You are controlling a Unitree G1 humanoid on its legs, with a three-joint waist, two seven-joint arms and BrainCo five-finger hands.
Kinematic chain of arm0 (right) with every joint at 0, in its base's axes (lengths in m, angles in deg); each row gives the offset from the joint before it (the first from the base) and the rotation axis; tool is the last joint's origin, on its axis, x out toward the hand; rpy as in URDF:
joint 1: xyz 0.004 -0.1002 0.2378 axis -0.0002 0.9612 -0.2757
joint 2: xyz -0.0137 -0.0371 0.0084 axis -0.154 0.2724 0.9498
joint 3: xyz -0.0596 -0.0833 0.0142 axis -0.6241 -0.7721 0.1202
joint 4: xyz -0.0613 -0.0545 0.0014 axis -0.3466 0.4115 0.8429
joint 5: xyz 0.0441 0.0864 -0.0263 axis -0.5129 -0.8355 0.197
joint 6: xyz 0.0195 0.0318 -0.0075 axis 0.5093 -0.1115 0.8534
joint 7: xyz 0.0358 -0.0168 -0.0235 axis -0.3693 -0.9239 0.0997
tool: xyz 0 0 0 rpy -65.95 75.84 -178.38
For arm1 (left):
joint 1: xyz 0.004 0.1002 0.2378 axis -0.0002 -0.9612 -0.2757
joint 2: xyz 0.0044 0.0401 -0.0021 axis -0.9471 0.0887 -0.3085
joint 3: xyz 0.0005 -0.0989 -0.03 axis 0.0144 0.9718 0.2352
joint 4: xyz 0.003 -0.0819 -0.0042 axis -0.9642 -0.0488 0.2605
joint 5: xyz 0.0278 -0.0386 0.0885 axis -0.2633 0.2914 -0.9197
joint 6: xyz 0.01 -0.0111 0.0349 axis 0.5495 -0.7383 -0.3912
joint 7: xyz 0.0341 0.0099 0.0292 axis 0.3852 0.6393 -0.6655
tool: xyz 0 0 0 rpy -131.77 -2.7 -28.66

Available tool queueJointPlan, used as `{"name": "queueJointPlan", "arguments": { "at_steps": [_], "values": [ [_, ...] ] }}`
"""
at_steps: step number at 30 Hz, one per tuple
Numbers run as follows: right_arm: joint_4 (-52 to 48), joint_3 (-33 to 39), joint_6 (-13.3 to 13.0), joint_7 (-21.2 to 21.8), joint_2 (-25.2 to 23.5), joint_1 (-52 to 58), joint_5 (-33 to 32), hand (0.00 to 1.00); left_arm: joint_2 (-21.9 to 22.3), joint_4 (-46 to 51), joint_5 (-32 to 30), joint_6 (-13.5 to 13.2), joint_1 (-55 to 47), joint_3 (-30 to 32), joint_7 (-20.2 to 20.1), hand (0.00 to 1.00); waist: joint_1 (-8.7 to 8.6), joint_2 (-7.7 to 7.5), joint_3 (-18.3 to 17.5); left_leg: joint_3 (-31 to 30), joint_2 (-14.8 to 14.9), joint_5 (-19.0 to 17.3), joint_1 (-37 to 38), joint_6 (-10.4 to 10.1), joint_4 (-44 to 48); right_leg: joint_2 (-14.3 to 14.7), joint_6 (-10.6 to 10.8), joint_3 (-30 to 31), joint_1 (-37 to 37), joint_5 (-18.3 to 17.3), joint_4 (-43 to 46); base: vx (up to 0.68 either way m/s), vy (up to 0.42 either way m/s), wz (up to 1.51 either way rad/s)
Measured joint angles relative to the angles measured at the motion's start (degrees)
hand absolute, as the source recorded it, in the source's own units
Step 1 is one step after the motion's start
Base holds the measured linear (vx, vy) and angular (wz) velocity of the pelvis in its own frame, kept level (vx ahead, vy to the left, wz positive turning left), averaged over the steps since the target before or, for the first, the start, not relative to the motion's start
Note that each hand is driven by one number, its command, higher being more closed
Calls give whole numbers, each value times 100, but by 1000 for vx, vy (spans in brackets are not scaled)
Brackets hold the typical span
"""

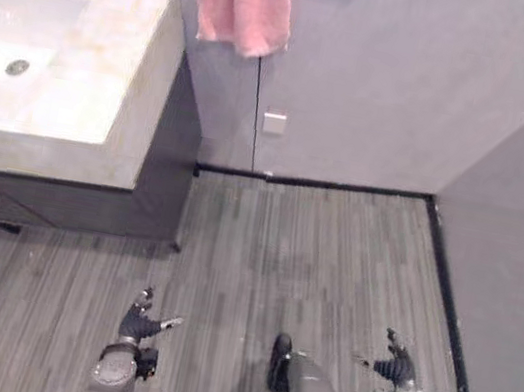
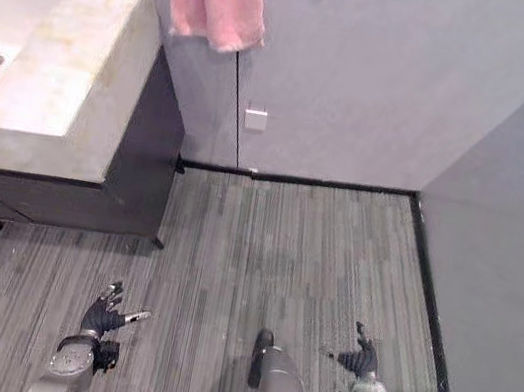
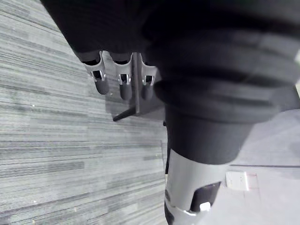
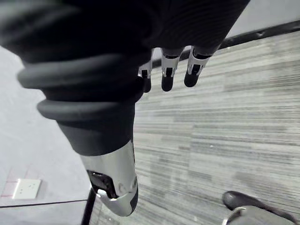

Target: Organize washtable

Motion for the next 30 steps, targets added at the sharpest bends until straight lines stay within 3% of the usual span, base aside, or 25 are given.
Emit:
{"name": "queueJointPlan", "arguments": {
  "at_steps": [2, 3, 4, 6, 8, 9, 10, 11, 12, 13, 14, 17, 18, 19, 20, 21, 23, 24, 26, 27, 29, 30],
  "values": [
    [0, -177, -64, -4, -85, -2, -34, 0, 10, -5, 3, -1, -87, -1, -9, 0, 75, -90, 78, 333, 324, -148, -505, 215, 1364, 150, -43, 48, 942, 7, -612, 519, -219, -6],
    [4, -168, -108, -21, -140, -5, -80, 0, 43, -2, 3, -1, -106, -3, -7, 0, 172, -192, 124, 528, 391, -245, -828, 343, 1578, 176, -48, 140, 1389, 6, -972, 475, -194, -20],
    [4, -157, -110, -24, -147, -19, -113, 0, 57, -3, 3, -2, -112, -4, -7, 0, 225, -196, 119, 610, 389, -301, -1021, 337, 1505, 183, -57, 186, 1549, 0, -1135, 421, -138, -33],
    [90, -85, -88, -32, -152, -181, -121, 0, 84, -5, 2, 11, -98, 17, -1, 0, 329, -162, 167, 866, 222, -495, -1685, 247, 412, 169, -64, 370, 1887, -7, -1465, 416, -34, -51],
    [176, -51, -74, -45, -170, -227, -120, 0, 151, -62, 2, 15, -108, 41, 1, 0, 438, -190, 224, 961, -88, -436, -1807, 209, -948, 46, 53, 456, 2136, -78, -1557, 385, 60, -54],
    [175, 22, -73, -45, -190, -200, -118, 0, 199, -95, 2, 16, -108, 41, 1, 0, 476, -198, 228, 934, -266, -263, -1803, 123, -1613, -26, 184, 517, 2289, -169, -1612, 488, 176, -44],
    [175, 118, -68, -74, -189, -116, -115, 0, 270, -115, 2, 14, -189, 40, 2, 0, 460, -68, 196, 851, -426, 322, -1781, 224, -2476, 10, 368, 568, 2501, -397, -1664, 409, 158, -42],
    [176, 126, -56, -108, -171, -71, -114, 0, 295, -119, 2, 13, -218, 41, 3, 0, 464, 20, 163, 772, -427, 649, -1798, 304, -2647, 70, 429, 603, 2574, -534, -1642, 515, 256, -34],
    [261, 112, 10, -147, -271, -72, -114, 0, 237, -234, 6, 21, -161, 90, 8, 0, 457, -50, 145, 655, -536, 956, -1838, 748, -2363, -48, 551, 674, 2690, -755, -1524, 361, 186, -14],
    [257, 109, 23, -143, -309, -47, -111, 0, 233, -228, 11, 21, -153, 111, 12, 0, 435, -139, 129, 655, -634, 840, -1815, 774, -2363, -177, 610, 677, 2663, -791, -1421, 533, 256, -2],
    [258, 116, 24, -146, -346, -8, -108, 0, 254, -226, 13, 6, -136, 102, 5, 0, 466, -269, 88, 678, -816, 615, -1812, 815, -2364, -367, 725, 675, 2541, -868, -1102, 354, 153, 10],
    [280, 129, 43, -144, -381, 76, -57, 0, 279, -360, 12, 40, -193, 91, 1, 0, 450, -305, 100, 700, -1092, 230, -1432, 916, -2432, -691, 976, 739, 1789, -853, 1029, 405, 202, 16],
    [285, 118, 43, -139, -433, 91, 8, 0, 221, -430, 12, 74, -199, 90, 6, 0, 450, -326, 101, 669, -1219, 110, -1084, 988, -2515, -854, 1314, 895, 1312, -663, 2363, 447, 192, 28],
    [288, 96, 47, -134, -469, 136, 12, 0, 177, -448, 12, 86, -199, 78, 10, 0, 425, -318, 98, 643, -1254, 50, -873, 1056, -2496, -913, 1291, 969, 1090, -708, 3006, 513, 184, 41],
    [287, -7, 49, -132, -484, 167, 12, 0, 137, -448, 12, 86, -188, 37, 13, 0, 424, -325, 93, 579, -1301, -57, -597, 1096, -2533, -925, 1136, 959, 797, -800, 3460, 417, 114, 37],
    [290, -63, 49, -128, -486, 142, 12, 0, 118, -448, 12, 87, -177, 34, 15, 0, 429, -330, 90, 551, -1310, -78, -466, 1113, -2596, -911, 1041, 946, 655, -867, 3501, 440, 66, 44],
    [290, -168, 42, -123, -502, 56, 13, 0, 38, -443, -2, 85, -128, 27, 16, 0, 383, -325, 89, 399, -1303, -80, -153, 1117, -2797, -832, 885, 807, 323, -1063, 3116, 323, 0, 47],
    [292, -165, 15, -123, -523, 37, 11, 0, 38, -447, -2, 85, -103, 22, 16, 0, 305, -338, 86, 265, -1289, -79, 27, 1114, -2900, -757, 840, 732, 156, -1094, 2327, 216, -48, 63],
    [301, -153, 12, -126, -551, 91, 10, 0, 35, -444, -5, 82, -124, -19, 10, 0, 292, -412, 34, 204, -1310, -132, 214, 1003, -3017, -672, 769, 703, 201, -733, 1005, 292, -102, 56],
    [336, -147, 0, -125, -621, 98, 7, 0, 19, -498, -16, 74, -129, 0, 14, 0, 301, -580, 10, 119, -1395, -265, 253, 827, -2972, -708, 552, 765, 180, -49, 528, 250, -138, 31],
    [424, -131, 3, -125, -648, 152, 7, 0, 91, -490, -18, 94, -177, -23, 8, 0, 305, -499, -116, 16, -1216, -324, 243, 714, -2968, -598, 499, 650, 240, -86, 407, 233, -167, 28],
    [400, -131, 2, -122, -707, 216, 6, 0, 133, -452, -19, 94, -206, 27, 14, 0, 311, -470, -114, 19, -1045, -450, 131, 515, -2656, -487, 427, 499, 405, -183, 212, 214, -173, 28]
  ]
}}
